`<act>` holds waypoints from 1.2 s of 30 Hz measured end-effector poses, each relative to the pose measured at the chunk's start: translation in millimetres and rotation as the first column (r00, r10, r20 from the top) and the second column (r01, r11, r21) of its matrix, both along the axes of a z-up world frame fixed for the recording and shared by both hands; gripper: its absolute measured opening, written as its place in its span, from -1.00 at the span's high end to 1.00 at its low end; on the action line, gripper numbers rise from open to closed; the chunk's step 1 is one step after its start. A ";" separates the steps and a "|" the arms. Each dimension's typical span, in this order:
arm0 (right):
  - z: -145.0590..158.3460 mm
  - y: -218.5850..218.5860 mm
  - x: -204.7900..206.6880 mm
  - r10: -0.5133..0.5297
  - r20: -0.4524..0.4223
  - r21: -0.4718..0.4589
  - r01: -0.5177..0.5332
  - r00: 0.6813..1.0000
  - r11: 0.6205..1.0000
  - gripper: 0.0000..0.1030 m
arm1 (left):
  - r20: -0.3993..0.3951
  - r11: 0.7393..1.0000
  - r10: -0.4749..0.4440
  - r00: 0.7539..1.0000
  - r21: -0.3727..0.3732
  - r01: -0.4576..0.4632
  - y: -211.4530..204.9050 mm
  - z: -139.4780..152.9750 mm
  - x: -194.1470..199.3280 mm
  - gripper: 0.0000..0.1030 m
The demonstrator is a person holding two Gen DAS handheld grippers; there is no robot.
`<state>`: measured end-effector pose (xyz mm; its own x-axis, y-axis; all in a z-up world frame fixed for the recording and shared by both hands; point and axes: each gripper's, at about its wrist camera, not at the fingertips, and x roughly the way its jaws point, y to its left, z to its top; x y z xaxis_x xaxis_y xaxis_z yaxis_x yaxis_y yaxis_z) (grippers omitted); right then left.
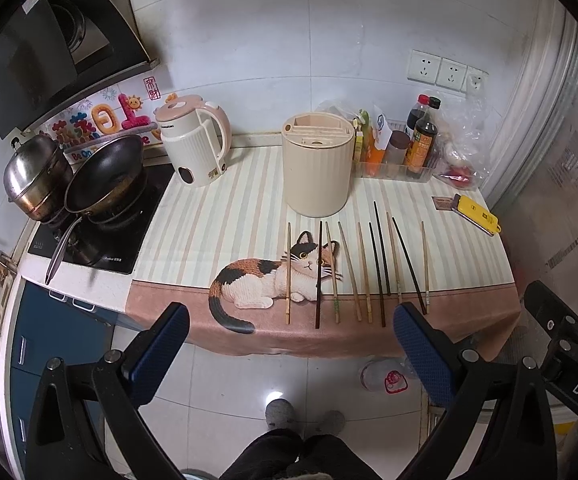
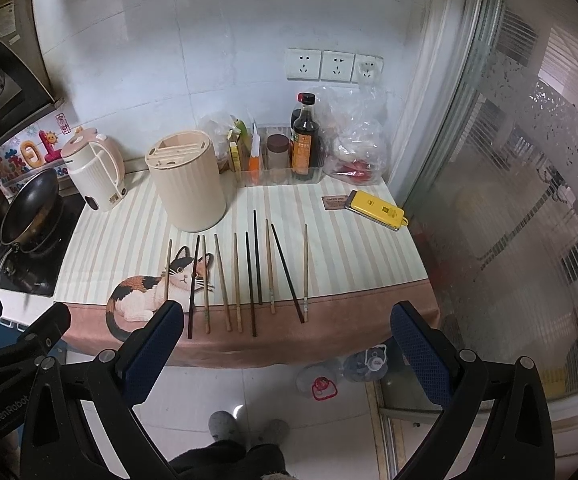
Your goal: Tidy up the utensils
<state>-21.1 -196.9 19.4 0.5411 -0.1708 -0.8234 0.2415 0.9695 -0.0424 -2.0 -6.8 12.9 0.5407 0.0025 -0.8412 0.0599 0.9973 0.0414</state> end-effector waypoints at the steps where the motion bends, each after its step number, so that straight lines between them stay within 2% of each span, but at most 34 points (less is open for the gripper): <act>1: -0.3 1.1 -0.3 0.001 0.001 -0.001 -0.001 1.000 1.000 -1.00 | 0.001 1.000 0.000 1.000 0.000 0.000 0.0 -0.2 0.0 -1.00; 36: 5.7 4.3 -2.7 0.004 0.011 -0.015 -0.004 1.000 1.000 -1.00 | 0.007 1.000 0.002 1.000 -0.005 -0.002 -2.1 3.0 -3.1 -1.00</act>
<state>-23.8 -192.7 25.1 0.5506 -0.1814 -0.8148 0.2384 0.9696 -0.0547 -5.1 -8.9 15.8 0.5465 -0.0009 -0.8375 0.0575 0.9977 0.0365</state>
